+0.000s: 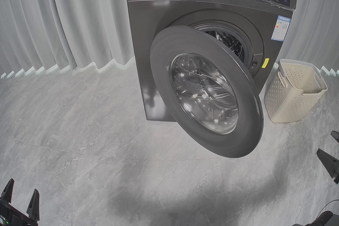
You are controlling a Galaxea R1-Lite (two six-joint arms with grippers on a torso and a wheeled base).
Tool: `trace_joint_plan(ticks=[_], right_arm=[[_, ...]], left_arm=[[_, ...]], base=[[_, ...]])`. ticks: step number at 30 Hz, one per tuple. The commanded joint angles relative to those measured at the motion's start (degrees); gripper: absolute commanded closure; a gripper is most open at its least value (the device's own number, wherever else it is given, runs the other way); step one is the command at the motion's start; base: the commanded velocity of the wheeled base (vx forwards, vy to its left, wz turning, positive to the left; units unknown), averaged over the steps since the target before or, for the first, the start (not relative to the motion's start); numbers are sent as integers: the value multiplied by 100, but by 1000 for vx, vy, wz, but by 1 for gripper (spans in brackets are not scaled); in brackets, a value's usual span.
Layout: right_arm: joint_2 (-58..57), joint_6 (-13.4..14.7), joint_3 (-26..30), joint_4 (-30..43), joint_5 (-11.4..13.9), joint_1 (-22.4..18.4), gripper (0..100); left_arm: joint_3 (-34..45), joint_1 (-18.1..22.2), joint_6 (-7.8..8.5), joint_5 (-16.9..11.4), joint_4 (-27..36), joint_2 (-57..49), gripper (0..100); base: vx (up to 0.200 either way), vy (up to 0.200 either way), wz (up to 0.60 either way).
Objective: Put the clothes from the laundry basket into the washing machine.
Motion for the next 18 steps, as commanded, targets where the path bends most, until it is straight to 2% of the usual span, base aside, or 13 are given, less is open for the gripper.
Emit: trace_joint_plan(ticks=[1,3,5,7,9,11,14,15,16,17,18], right_arm=[[3041,63,-323,-1265,410,1320,0],[3313,142,-323,-1485,418,1434,0],[3559,151,-323,-1661,410,1443,0],[3858,142,-358,-1836,375,1425,0],[4095,133,-428,-1951,357,1443,0],[4368,142,-490,-2126,331,1399,0],[4631,159,-648,-2276,58,1328,0],[4719,159,-727,-2293,-118,1276,0],[4737,151,-736,-2293,-135,1267,0],[4816,151,-850,-2311,-346,1205,0],[4860,151,-920,-2311,-425,1170,0]], left_arm=[[92,230,-4,-307,218,-289,0],[92,213,76,-702,333,-298,0],[75,248,58,-614,368,-245,0],[101,222,207,-588,341,-324,0],[101,222,260,-605,350,-315,0],[92,213,181,-693,350,-307,0],[92,213,225,-685,341,-315,0],[92,213,199,-676,341,-315,0],[92,213,199,-676,341,-315,0],[92,213,199,-676,341,-315,0],[92,213,207,-676,341,-315,0]], base=[[0,0,0],[0,0,0],[0,0,0],[0,0,0],[0,0,0],[0,0,0],[0,0,0],[0,0,0],[0,0,0],[0,0,0],[0,0,0]])
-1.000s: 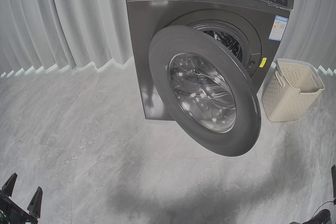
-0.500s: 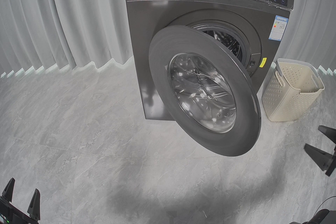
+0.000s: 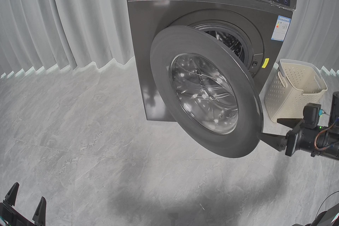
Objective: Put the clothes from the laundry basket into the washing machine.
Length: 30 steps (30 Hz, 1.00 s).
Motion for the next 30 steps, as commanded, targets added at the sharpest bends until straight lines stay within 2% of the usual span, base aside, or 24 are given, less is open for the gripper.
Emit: trace_joint_plan(ticks=[1,8,11,12,13,17,21,22,26,30], right_arm=[[777,6,-405,-84,-355,-183,0],[1014,-30,-651,-321,-698,-912,0],[1032,-82,-668,-664,-707,-1510,0],[1040,-91,-668,-699,-707,-1563,0],[1067,-170,-668,-884,-707,-1844,0],[1119,-355,-554,-1086,-698,-2213,0],[1102,-390,-211,-1112,-663,-2169,0],[1058,-399,88,-1103,-645,-1993,0],[1014,-390,369,-1103,-557,-1510,0],[1005,-328,624,-1103,-276,-1071,0]], left_arm=[[90,7,5,-19,7,-70,0],[90,7,-13,-19,7,-70,0],[90,7,-13,-19,7,-70,0],[90,7,-13,-19,7,-70,0],[90,7,-4,-19,7,-70,0],[90,7,5,-19,16,-70,0],[90,7,-21,-10,16,-70,0],[90,7,-21,-10,16,-70,0],[90,7,-21,-10,16,-70,0],[90,7,-21,-10,16,-70,0]], base=[[0,0,0],[0,0,0],[0,0,0],[0,0,0],[0,0,0],[0,0,0],[0,-200,0],[0,-200,0],[0,-200,0],[0,-200,0]])
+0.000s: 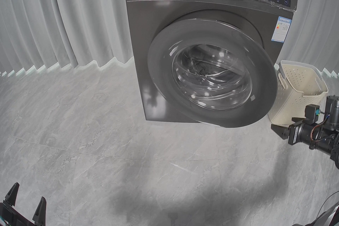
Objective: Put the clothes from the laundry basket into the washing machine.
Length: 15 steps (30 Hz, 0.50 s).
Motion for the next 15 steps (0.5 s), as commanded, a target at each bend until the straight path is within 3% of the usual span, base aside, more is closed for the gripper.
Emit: trace_joint_plan(ticks=[1,6,11,15], right_arm=[[-96,60,390,-5,250,580,0],[-184,288,540,-14,751,1239,0],[-158,455,381,-93,821,1353,0],[-105,499,329,-321,830,1397,0]], left_arm=[[92,1,-4,1,-10,-66,0],[92,1,66,10,-1,-66,0],[92,1,66,10,-1,-66,0],[92,9,57,10,-1,-74,0]], base=[[0,-200,0],[0,-40,0],[0,0,0],[200,0,0]])
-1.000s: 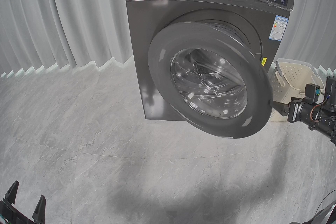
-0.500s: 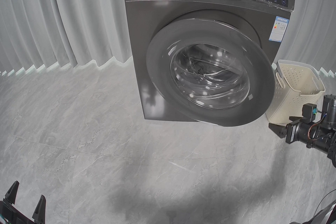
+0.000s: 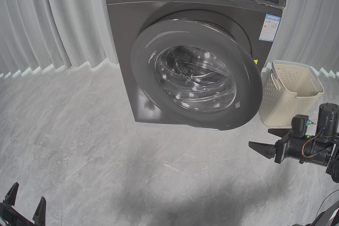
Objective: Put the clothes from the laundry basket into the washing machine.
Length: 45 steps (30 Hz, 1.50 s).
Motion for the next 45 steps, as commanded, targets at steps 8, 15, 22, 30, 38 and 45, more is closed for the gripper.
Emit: trace_joint_plan(ticks=[8,15,22,30,38,45], right_arm=[[226,323,-71,-741,173,428,0],[621,323,-423,-785,120,376,0],[692,270,-669,-785,-144,-29,0],[727,94,-616,-881,-425,-345,0],[551,77,34,-1206,-407,376,0],[463,94,52,-1259,-328,718,100]], left_arm=[[92,5,9,0,1,-77,0],[92,5,0,9,10,-77,0],[101,13,-18,18,1,-77,0],[101,5,0,9,1,-77,0],[101,5,0,9,1,-77,0],[101,5,0,9,1,-68,0]], base=[[200,0,0],[86,0,0],[0,-57,0],[0,-100,0],[0,0,0],[200,0,0]])
